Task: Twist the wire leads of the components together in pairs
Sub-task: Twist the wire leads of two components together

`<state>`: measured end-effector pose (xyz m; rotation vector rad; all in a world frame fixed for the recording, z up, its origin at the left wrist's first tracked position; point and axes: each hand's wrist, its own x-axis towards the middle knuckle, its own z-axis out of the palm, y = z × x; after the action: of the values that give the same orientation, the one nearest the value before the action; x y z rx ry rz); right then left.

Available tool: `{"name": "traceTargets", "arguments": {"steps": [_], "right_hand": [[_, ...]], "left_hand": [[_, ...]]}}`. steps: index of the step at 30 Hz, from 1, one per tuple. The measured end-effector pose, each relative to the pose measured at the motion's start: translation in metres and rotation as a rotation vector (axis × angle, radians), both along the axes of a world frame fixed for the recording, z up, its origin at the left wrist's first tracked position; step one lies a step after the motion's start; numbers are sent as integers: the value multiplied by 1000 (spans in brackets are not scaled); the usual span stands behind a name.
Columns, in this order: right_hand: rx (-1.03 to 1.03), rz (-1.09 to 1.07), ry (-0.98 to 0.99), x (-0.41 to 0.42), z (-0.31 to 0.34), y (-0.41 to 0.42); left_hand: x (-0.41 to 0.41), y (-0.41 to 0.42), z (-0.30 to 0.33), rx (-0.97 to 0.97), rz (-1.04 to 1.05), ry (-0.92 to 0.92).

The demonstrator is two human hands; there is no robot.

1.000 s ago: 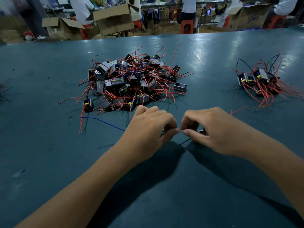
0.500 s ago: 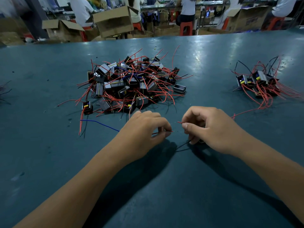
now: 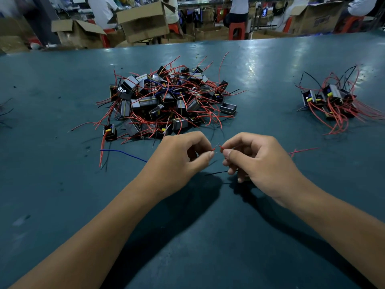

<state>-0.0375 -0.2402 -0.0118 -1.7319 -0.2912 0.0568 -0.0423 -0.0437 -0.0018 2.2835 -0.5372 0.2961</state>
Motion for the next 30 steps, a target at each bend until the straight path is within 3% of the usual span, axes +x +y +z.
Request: {"name": "traceTargets", "arguments": {"steps": [14,30], "right_hand": [[143,-49,-45,-2,-8,12],[89,-84,-158,0,-11,17]], "left_hand": [[-1,-4,-2,-63,3,9],[-6,-4,4,-113,14,6]]}}
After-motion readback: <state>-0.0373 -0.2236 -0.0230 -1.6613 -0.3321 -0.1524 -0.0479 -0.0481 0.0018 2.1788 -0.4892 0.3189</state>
